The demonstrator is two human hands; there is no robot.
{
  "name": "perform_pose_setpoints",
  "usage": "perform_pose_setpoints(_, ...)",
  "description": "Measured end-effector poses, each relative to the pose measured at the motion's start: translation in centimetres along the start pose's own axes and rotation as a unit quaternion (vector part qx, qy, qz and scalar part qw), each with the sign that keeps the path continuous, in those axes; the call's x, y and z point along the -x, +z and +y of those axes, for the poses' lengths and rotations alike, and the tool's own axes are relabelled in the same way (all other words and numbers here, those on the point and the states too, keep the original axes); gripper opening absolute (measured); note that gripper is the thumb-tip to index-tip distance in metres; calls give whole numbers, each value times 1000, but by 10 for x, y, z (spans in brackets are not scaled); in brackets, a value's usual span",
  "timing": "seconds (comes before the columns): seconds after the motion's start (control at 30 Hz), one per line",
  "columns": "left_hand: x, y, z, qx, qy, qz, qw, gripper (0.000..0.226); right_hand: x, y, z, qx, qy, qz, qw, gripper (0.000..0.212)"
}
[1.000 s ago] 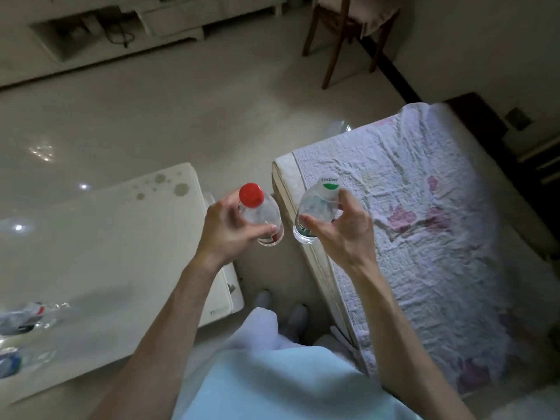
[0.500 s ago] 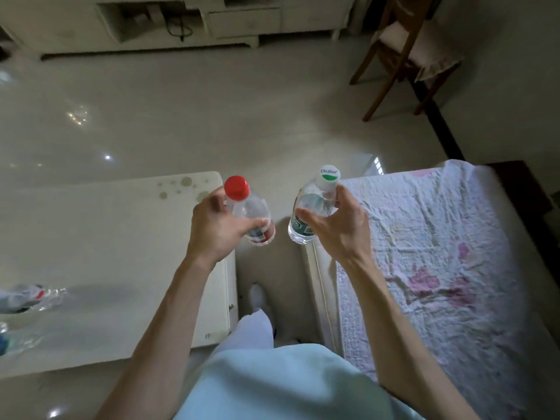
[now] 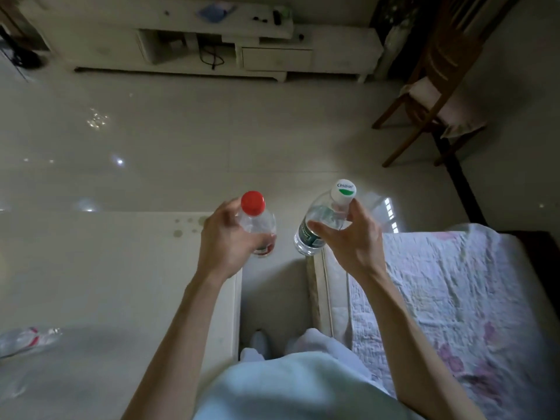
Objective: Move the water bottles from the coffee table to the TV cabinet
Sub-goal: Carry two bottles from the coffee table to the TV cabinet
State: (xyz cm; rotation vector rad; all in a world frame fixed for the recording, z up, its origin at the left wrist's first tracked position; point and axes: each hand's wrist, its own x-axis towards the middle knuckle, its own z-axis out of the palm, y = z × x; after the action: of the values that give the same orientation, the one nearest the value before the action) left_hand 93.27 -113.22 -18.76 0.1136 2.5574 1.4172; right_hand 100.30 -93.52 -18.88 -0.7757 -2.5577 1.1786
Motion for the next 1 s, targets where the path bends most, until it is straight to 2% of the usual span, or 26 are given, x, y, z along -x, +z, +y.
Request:
perform_pose_setpoints(0.1, -19, 5, 7, -4, 1, -12, 1000, 52, -26, 5, -4, 6, -1, -15, 1000, 57)
perform_pose_setpoints(0.23, -52, 16, 18, -18, -3, -18, 1000, 61, -71, 10, -3, -3, -5, -30, 1000, 62)
perform_pose_setpoints(0.5, -151, 46, 57, -14, -40, 2, 999, 62, -188, 5, -6, -24, -26, -66, 997, 64)
perform_pose_setpoints(0.73, -234, 66, 101, 3, -49, 20, 999, 55, -289, -7, -13, -8, -68, -99, 993, 70)
perform_pose_setpoints(1.0, -319, 78, 119, 8, -41, 11, 999, 43, -379, 11, -23, -18, -63, -92, 994, 68)
